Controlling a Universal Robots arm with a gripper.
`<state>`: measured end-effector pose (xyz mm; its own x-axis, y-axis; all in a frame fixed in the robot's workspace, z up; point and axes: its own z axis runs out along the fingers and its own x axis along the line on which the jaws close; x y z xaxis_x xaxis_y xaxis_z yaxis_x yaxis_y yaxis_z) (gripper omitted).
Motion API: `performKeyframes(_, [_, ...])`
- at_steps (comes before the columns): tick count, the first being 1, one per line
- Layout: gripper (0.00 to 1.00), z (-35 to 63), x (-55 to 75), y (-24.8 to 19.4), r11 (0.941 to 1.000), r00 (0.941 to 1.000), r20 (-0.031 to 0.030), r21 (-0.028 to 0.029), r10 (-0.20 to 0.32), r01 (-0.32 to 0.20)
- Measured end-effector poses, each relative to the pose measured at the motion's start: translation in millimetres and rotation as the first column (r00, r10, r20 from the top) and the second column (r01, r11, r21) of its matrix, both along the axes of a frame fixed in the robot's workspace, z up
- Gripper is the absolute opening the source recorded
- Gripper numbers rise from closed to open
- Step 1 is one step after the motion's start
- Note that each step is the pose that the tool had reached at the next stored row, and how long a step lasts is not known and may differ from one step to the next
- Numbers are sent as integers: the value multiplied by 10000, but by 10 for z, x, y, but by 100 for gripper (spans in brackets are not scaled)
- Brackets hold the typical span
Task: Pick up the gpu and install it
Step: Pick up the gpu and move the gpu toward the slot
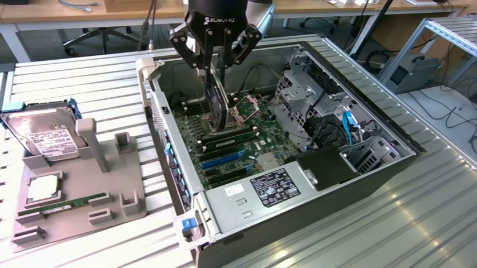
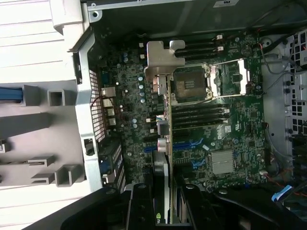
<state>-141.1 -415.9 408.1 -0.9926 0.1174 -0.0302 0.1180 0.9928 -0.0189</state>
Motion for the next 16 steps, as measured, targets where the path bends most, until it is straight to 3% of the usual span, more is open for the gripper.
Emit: performKeyframes(16, [27,-79,59,0,10000,10000,0,0,0,0])
